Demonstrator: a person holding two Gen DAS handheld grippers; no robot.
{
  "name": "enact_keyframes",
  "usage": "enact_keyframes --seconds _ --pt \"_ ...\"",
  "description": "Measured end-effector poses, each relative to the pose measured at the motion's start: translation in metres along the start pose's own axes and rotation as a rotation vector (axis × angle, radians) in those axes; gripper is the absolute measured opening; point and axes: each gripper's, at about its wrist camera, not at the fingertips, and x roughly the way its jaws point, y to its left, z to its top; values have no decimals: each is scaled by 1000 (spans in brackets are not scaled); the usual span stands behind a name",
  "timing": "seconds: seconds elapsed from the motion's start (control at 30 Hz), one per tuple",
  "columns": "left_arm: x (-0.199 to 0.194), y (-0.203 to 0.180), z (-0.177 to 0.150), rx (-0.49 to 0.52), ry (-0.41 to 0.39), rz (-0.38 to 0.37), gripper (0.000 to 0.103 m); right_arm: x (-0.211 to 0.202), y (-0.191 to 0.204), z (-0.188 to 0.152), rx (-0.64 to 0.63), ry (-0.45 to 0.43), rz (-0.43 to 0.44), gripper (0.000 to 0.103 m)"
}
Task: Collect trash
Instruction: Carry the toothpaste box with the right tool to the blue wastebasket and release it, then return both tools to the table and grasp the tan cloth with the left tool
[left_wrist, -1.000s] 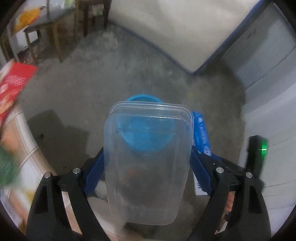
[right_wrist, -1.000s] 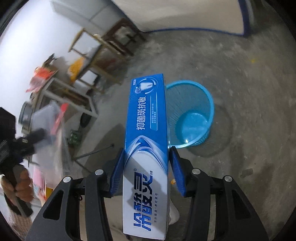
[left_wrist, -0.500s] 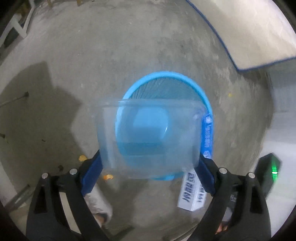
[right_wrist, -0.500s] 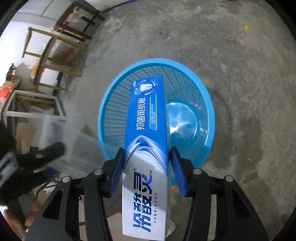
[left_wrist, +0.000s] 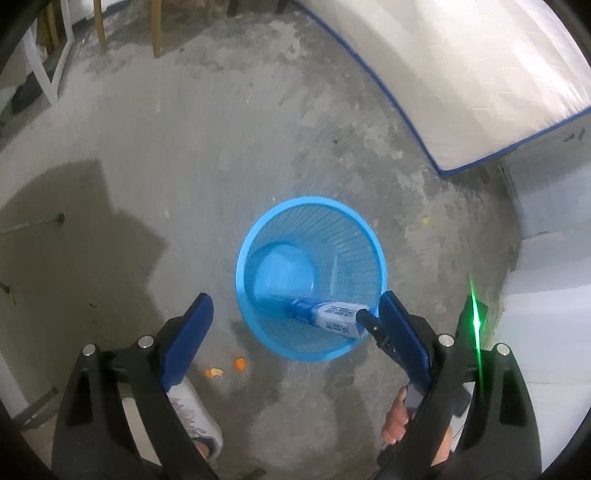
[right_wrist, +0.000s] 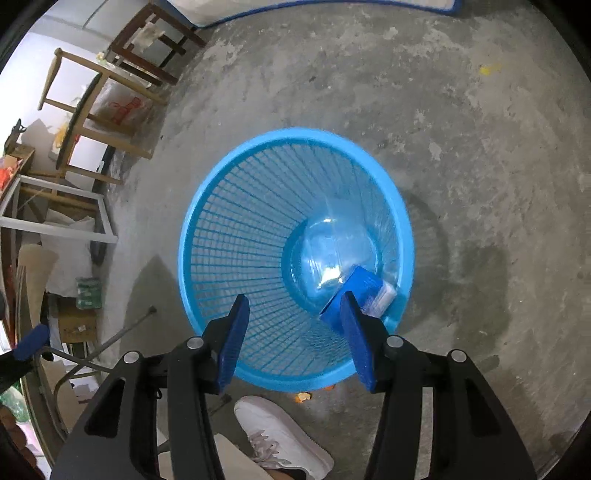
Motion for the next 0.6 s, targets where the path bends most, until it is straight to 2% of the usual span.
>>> enact_keyframes --seconds 0.23,0.37,0.43,0.53,0.6 --pt "-95 -3 -24 76 -114 -46 87 -47 -4 -11 -41 -86 -5 50" --pt "-166 -1 -52 166 -203 -63 87 -85 -8 -24 -73 -143 3 50" --pt "-199 5 -70 208 -252 -47 87 -106 -11 -35 -89 -171 11 51" --pt "-237 22 -101 233 -299 1 87 -136 -10 -52 -131 -211 6 59" --pt "-258 38 -124 223 -301 36 87 -154 -3 -66 -176 -238 -10 64"
